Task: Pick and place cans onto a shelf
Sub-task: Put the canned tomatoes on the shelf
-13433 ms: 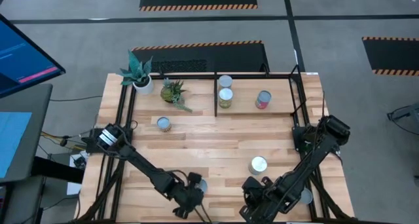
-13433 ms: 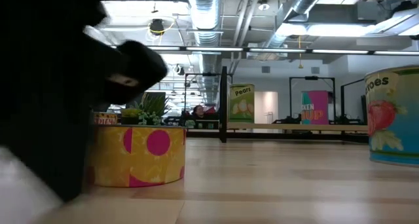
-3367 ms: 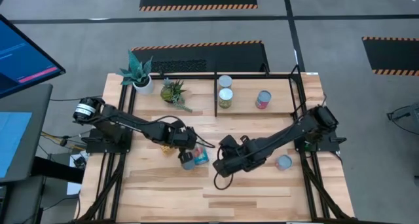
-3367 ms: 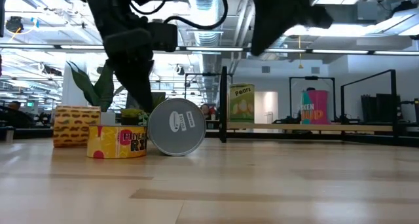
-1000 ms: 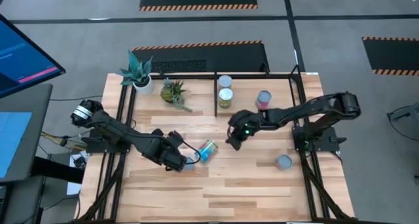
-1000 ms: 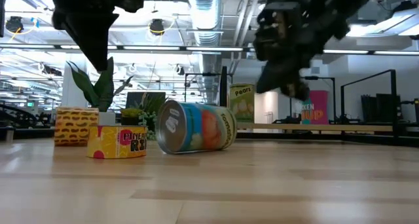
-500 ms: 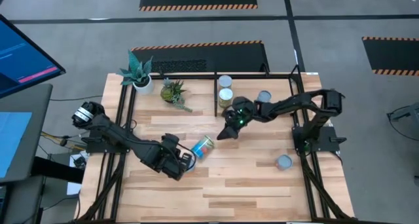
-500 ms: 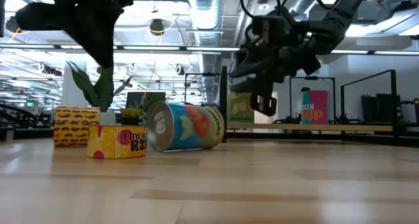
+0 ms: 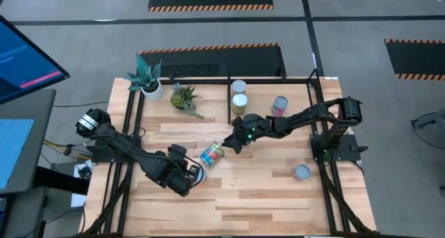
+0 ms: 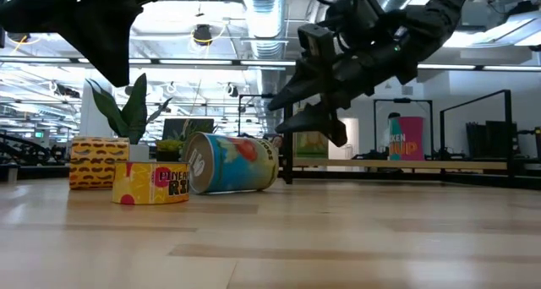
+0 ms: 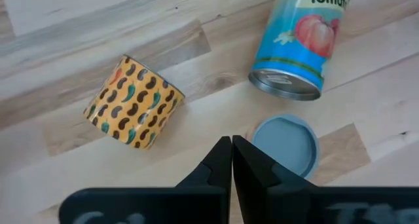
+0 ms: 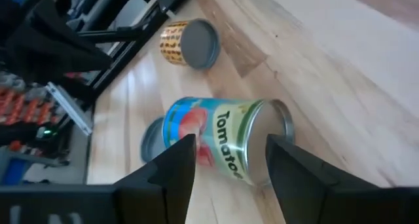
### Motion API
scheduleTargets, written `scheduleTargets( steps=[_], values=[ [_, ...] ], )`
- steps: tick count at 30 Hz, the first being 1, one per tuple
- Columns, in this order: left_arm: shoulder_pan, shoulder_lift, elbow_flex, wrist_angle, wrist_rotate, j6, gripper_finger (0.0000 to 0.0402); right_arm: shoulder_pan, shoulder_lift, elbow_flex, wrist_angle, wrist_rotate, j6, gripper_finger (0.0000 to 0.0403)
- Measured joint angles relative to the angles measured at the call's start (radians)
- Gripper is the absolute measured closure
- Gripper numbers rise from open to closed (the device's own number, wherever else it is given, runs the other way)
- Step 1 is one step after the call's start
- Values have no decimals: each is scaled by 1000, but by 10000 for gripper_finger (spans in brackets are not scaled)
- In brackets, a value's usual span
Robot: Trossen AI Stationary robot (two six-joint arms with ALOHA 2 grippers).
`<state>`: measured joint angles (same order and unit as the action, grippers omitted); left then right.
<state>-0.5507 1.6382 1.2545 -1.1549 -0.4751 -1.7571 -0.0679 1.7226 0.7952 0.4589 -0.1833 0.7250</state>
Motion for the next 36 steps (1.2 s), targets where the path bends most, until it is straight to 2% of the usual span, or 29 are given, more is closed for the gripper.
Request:
scheduleTargets(
  steps=[9,18,26,28,32,36],
  values=[
    [0,0,0,-8,7,55,401,22,27,3,8,107,17,202],
    [0,0,0,-17,31,85,402,64,166,78,51,66,72,201],
    [0,0,0,-18,55,112,401,83,185,138,52,51,52,223],
    [0,0,0,-30,44,112,402,83,185,141,46,47,53,228],
    [24,0,-3,-123,-41,90,401,87,185,151,50,35,53,233],
    [119,-1,-57,-80,-10,256,401,106,185,151,43,23,61,234]
  ],
)
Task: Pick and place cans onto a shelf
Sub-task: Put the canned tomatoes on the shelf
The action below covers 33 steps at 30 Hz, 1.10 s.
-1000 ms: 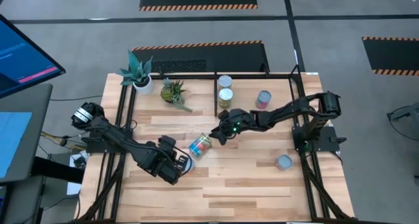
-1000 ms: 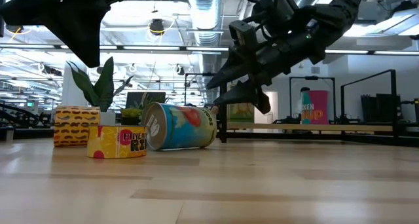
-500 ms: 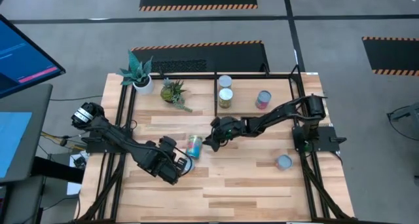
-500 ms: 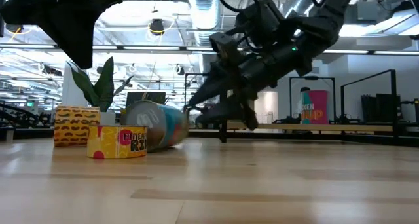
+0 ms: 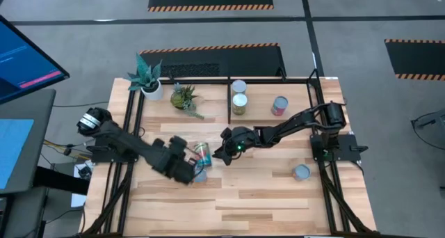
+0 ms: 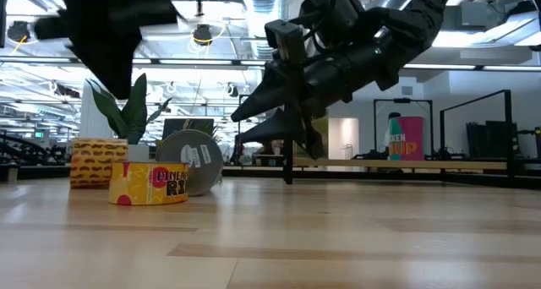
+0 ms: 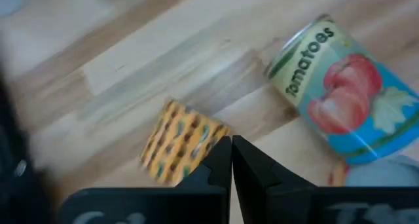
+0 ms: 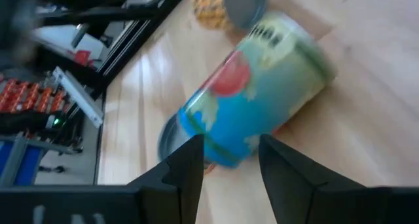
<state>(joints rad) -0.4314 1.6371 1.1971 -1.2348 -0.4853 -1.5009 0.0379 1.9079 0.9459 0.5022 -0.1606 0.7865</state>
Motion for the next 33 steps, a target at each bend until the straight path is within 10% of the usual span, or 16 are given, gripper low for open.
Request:
scheduleTargets(
  steps=[14,33],
  values=[
    [189,1,-95,280,97,420,401,142,-241,-1,-396,207,-82,257],
    [267,1,-155,487,162,543,401,137,-531,-1,-593,406,-193,268]
  ],
)
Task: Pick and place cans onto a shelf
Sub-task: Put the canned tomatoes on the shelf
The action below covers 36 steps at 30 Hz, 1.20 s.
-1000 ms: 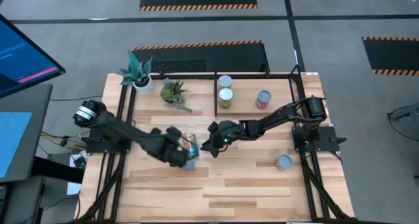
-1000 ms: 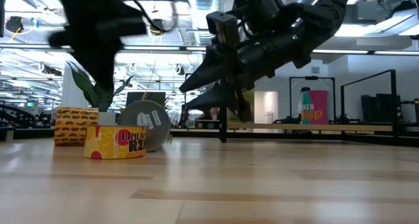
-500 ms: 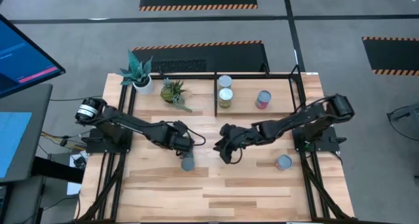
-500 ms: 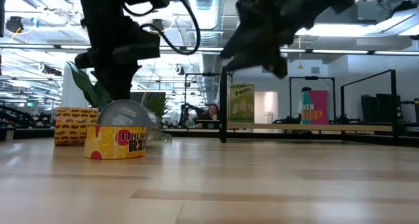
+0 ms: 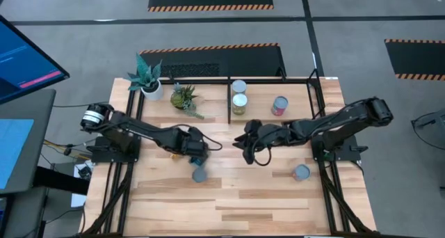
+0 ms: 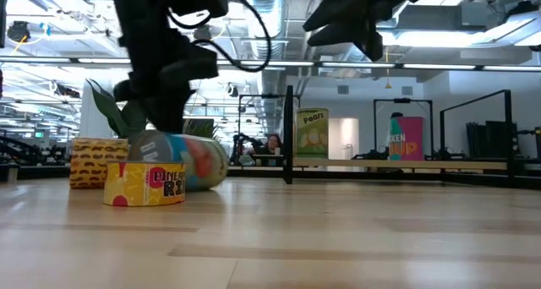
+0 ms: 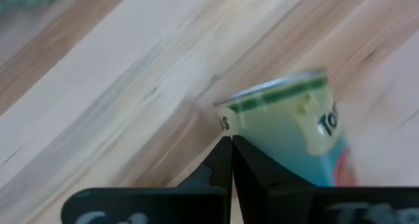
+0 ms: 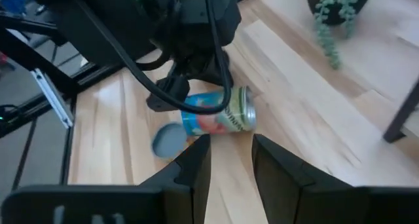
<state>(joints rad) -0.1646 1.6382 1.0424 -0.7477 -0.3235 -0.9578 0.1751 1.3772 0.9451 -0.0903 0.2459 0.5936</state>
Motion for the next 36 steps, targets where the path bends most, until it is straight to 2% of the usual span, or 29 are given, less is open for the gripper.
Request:
scheduleTargets(
  steps=[7,10,13,17,19,24,32,36],
  values=[
    [31,0,1,182,31,40,401,-7,21,0,-84,0,8,269],
    [23,-2,17,168,32,24,401,-15,58,0,-125,-15,12,266],
    [-10,-9,60,112,54,-15,401,-42,142,-1,-140,-96,32,263],
    [-85,-9,92,43,54,-74,401,-70,235,0,19,-164,13,259],
    [-123,-8,92,24,41,-129,401,-93,267,0,84,-232,9,257],
    [-198,-6,88,-51,2,-283,401,-154,299,0,140,-355,-4,246],
    [-267,12,88,-38,10,-406,401,-185,341,2,201,-437,-3,206],
    [-294,17,88,23,20,-427,401,-177,370,0,245,-453,5,185]
  ],
)
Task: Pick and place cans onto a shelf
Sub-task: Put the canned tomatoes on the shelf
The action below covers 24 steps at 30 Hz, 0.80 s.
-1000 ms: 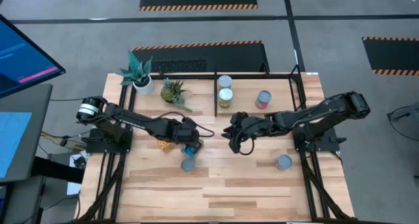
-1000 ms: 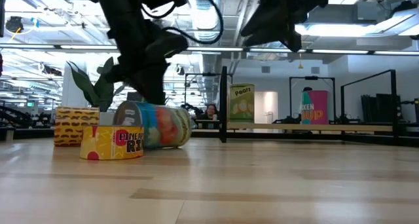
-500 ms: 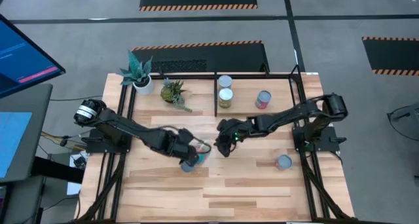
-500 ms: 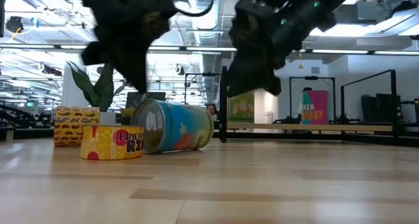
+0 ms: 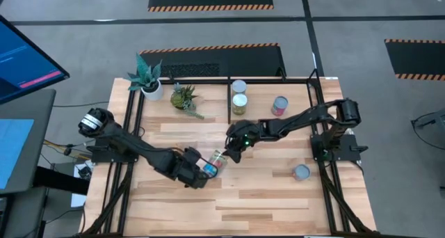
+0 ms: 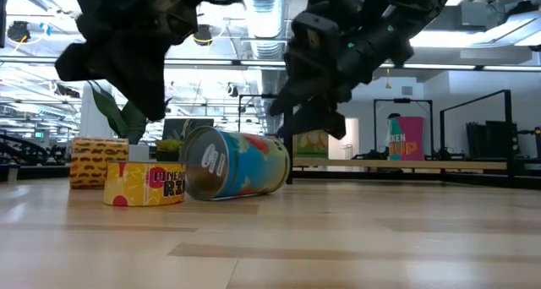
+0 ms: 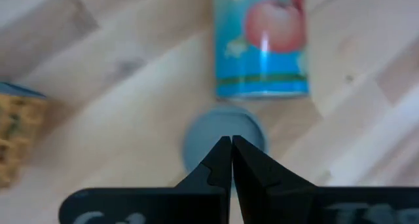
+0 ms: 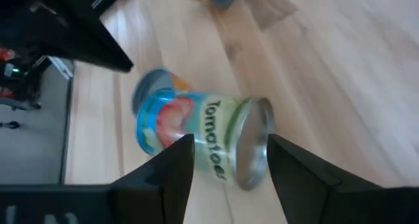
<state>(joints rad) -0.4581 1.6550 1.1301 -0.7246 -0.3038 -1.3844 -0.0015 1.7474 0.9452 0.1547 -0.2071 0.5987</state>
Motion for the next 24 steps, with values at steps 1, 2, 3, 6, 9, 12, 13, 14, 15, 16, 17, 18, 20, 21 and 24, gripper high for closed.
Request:
scheduleTargets(
  steps=[1,2,3,6,9,12,13,14,15,16,17,18,20,21,24],
  values=[
    [-4,0,0,14,1,-3,401,2,5,0,3,-3,1,181],
    [-7,0,0,26,1,-10,402,2,9,0,1,-7,1,178],
    [-8,0,0,29,0,-15,401,2,10,-1,-4,-7,2,176],
    [-7,0,0,46,0,-16,401,1,9,0,9,-7,-3,175],
    [-4,20,0,59,6,-7,401,0,10,0,10,-6,-5,177],
    [5,43,4,93,12,1,401,-1,9,-1,6,-7,-5,178],
    [6,51,4,93,11,2,401,1,9,-3,7,-6,-5,179],
    [6,56,2,87,11,2,401,1,9,-4,8,-6,-5,179],
    [7,61,3,92,8,2,401,3,9,-4,14,-4,-5,179],
    [7,66,6,93,9,2,401,3,9,-4,19,-4,-5,179],
    [7,68,6,95,9,3,401,4,9,-4,26,-4,-6,179],
    [6,68,6,92,9,3,401,4,9,-4,34,-4,-6,179],
    [6,68,6,95,7,2,401,4,9,-4,49,-4,-7,179],
    [6,68,6,94,3,2,401,4,9,-4,54,-3,-11,179],
    [8,68,6,89,-13,3,401,3,9,-4,72,6,-24,179]
  ],
)
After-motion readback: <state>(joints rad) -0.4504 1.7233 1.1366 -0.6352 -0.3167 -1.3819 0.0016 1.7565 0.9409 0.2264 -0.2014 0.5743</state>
